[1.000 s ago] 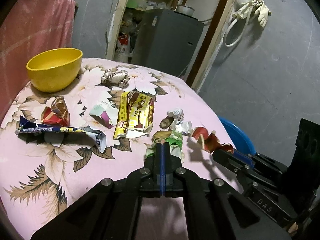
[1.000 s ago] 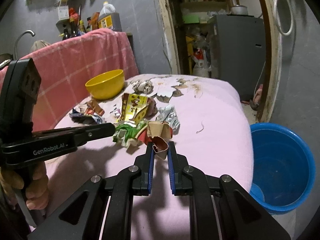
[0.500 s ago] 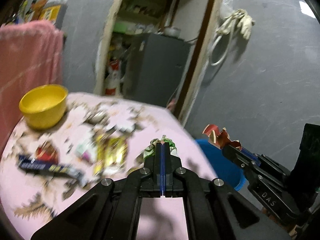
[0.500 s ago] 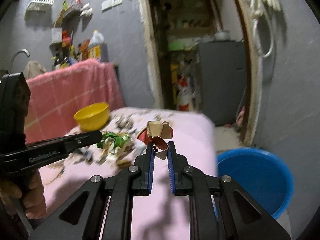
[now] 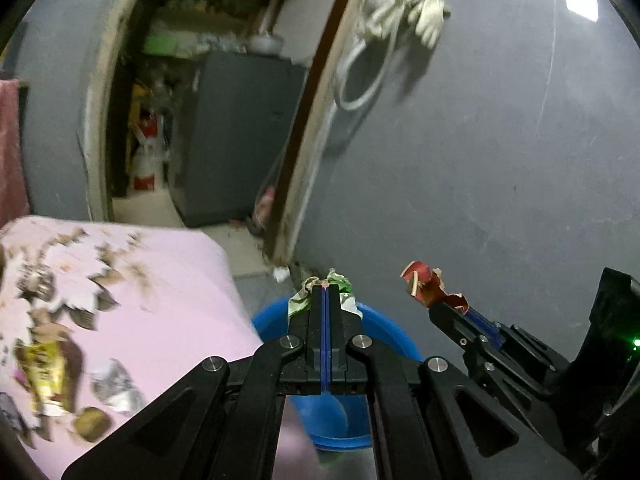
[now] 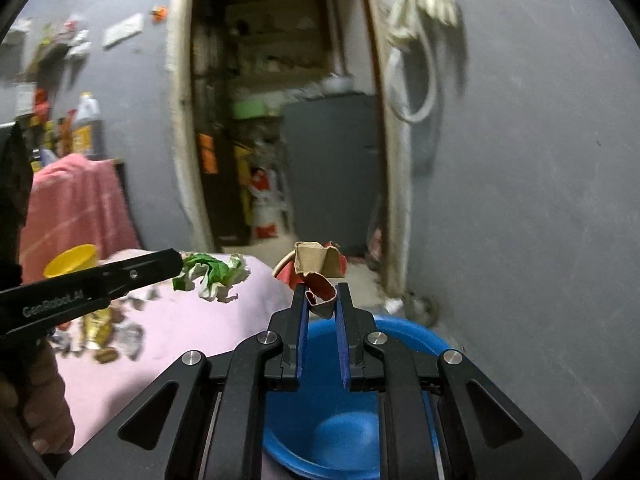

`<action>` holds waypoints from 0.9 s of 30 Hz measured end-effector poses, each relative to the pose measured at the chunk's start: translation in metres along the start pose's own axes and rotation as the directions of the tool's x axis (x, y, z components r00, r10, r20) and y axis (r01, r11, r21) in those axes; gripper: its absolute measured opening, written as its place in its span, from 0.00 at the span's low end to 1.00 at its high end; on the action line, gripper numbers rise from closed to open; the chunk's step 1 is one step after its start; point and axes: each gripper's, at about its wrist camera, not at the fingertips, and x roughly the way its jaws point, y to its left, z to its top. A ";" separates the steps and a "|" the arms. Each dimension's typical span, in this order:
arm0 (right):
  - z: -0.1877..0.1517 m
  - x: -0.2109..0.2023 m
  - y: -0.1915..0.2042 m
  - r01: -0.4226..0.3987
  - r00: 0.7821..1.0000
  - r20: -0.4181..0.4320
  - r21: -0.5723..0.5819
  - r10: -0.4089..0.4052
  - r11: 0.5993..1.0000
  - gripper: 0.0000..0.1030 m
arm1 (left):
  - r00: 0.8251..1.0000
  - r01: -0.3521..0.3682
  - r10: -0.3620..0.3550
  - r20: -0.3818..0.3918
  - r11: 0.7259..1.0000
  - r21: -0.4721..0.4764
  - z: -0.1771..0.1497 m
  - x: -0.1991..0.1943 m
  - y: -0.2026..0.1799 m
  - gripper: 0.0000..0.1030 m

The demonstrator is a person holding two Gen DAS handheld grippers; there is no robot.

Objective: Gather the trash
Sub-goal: 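Carry both held wrappers over the blue basin and open both grippers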

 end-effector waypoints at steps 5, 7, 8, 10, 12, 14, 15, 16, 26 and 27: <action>-0.017 0.022 -0.020 0.049 0.994 -0.101 0.046 -0.044 0.998 0.12 | 0.991 -0.022 0.019 -0.131 1.000 -0.022 -0.007 0.042 -0.004 0.00; -0.023 0.031 -0.026 0.060 0.989 -0.139 0.071 -0.050 0.996 0.14 | 0.983 -0.033 0.026 -0.182 0.999 -0.036 -0.012 0.056 -0.002 0.00; -0.026 0.035 -0.028 0.066 0.986 -0.160 0.085 -0.052 0.994 0.14 | 0.978 -0.033 0.023 -0.207 0.998 -0.046 -0.015 0.063 0.000 0.00; -0.030 0.039 -0.033 0.075 0.982 -0.183 0.103 -0.055 0.992 0.14 | 0.970 -0.041 0.026 -0.244 0.998 -0.056 -0.018 0.072 0.004 0.00; -0.033 0.042 -0.036 0.074 0.978 -0.202 0.119 -0.048 0.990 0.14 | 0.966 -0.044 0.027 -0.256 0.997 -0.060 -0.021 0.075 0.007 0.01; -0.035 0.042 -0.035 0.078 0.976 -0.211 0.122 -0.051 0.989 0.14 | 0.964 -0.047 0.028 -0.264 0.997 -0.066 -0.023 0.075 0.010 0.05; -0.034 0.042 -0.035 0.078 0.975 -0.215 0.123 -0.050 0.989 0.14 | 0.964 -0.048 0.027 -0.264 0.996 -0.072 -0.024 0.075 0.012 0.08; -0.034 0.042 -0.034 0.078 0.975 -0.217 0.124 -0.050 0.989 0.14 | 0.966 -0.048 0.026 -0.258 0.996 -0.078 -0.022 0.074 0.014 0.09; -0.013 0.020 -0.015 0.032 0.994 -0.107 0.102 -0.021 0.994 0.28 | 0.993 -0.105 0.099 -0.069 0.989 -0.103 -0.015 -0.001 0.028 0.41; -0.010 0.015 -0.009 0.023 0.996 -0.082 0.092 -0.016 0.996 0.29 | 0.992 -0.124 0.119 -0.046 0.987 -0.106 -0.015 -0.010 0.033 0.46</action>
